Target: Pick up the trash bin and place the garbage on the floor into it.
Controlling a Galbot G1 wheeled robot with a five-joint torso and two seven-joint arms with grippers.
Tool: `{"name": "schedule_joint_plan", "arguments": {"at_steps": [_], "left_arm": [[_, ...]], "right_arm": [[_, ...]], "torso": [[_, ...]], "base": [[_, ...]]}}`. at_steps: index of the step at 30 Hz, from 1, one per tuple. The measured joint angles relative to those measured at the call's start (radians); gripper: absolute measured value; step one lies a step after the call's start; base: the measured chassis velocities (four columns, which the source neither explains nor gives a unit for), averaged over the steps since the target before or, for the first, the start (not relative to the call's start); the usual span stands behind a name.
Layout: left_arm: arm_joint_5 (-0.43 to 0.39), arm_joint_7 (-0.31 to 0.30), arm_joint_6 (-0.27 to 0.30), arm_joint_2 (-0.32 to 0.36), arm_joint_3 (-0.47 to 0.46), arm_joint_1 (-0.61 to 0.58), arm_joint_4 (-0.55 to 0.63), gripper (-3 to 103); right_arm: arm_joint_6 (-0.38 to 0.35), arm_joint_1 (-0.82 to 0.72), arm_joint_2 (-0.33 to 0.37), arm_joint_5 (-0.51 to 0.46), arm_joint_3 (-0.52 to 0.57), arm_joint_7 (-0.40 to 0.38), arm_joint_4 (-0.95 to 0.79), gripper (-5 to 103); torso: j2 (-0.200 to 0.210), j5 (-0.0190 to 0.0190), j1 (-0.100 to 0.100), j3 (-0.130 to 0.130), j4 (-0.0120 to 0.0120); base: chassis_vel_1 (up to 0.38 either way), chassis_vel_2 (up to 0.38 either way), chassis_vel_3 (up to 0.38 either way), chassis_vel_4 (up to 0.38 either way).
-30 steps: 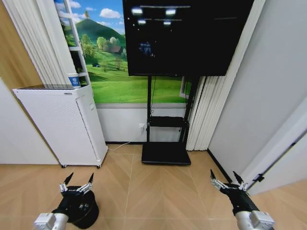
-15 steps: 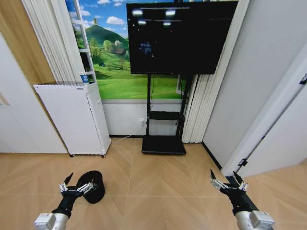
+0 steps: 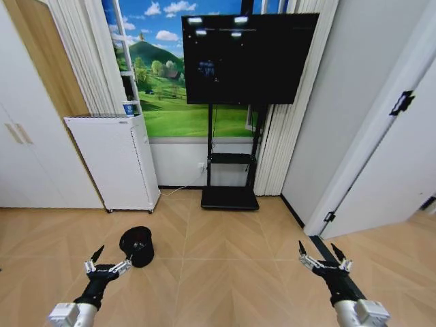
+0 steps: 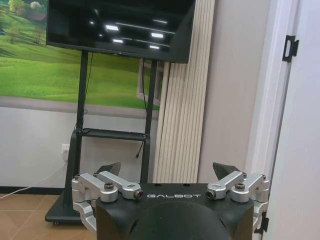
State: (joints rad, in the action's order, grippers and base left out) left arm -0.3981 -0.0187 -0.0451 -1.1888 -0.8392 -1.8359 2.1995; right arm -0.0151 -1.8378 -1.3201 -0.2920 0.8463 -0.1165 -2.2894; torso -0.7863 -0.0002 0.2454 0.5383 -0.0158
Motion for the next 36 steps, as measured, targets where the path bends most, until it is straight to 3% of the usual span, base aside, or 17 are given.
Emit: {"name": "schedule_joint_plan", "arguments": {"at_steps": [12,36], "left_arm": [[0.0,0.0,0.0,0.0,0.0,0.0,0.0,100],[0.0,0.001,0.0,0.0,0.0,0.0,0.0,100]], "right_arm": [[0.0,0.0,0.0,0.0,0.0,0.0,0.0,100],[0.0,0.0,0.0,0.0,0.0,0.0,0.0,100]], "torso": [[0.0,0.0001,-0.001,-0.001,-0.0002],[0.0,0.0005,0.0,0.0,-0.0003]], "base": [[0.184,-0.202,-0.173,0.209],[-0.106,-0.127,0.107,0.114]]}}
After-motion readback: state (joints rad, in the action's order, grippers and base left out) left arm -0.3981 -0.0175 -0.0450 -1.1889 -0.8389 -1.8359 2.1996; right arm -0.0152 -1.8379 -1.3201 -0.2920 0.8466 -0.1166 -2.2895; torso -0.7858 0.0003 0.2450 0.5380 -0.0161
